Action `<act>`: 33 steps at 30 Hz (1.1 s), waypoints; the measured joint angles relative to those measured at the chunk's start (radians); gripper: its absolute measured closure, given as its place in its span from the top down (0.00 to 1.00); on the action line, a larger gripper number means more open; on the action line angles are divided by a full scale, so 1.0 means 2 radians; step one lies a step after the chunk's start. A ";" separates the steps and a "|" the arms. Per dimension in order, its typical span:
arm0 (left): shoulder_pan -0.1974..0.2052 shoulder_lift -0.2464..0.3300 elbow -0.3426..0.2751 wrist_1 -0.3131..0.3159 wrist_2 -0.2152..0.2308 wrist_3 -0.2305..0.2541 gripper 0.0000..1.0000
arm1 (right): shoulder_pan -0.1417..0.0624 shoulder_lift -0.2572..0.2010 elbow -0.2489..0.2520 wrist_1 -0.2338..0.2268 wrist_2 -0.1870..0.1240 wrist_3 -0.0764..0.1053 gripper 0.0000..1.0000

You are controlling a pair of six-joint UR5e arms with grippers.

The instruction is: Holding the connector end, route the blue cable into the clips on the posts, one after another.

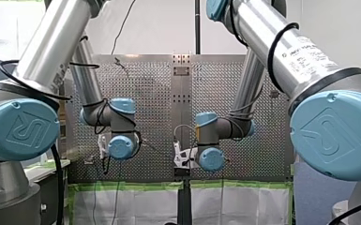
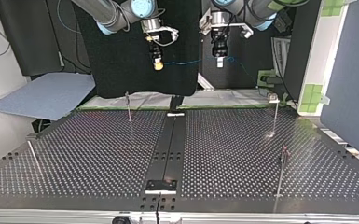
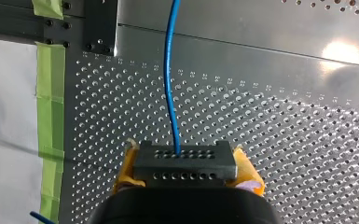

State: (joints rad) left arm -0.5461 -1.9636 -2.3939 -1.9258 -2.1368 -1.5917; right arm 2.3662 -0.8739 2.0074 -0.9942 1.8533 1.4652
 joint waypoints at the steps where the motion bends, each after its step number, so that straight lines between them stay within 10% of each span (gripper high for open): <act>1: 0.000 0.002 0.000 -0.004 0.001 0.004 0.00 | 0.000 0.000 0.000 0.000 0.000 0.000 0.00; 26: -0.006 0.020 0.002 -0.068 0.012 0.041 0.00 | 0.003 -0.008 -0.008 0.008 0.008 -0.006 0.00; 33: -0.002 0.053 0.002 -0.097 0.011 0.023 0.00 | 0.004 -0.040 -0.021 0.040 0.019 0.012 0.00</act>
State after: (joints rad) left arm -0.5502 -1.8580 -2.3890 -2.1197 -2.1145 -1.5457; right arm 2.3748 -0.9529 1.9651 -0.9151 1.8915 1.4894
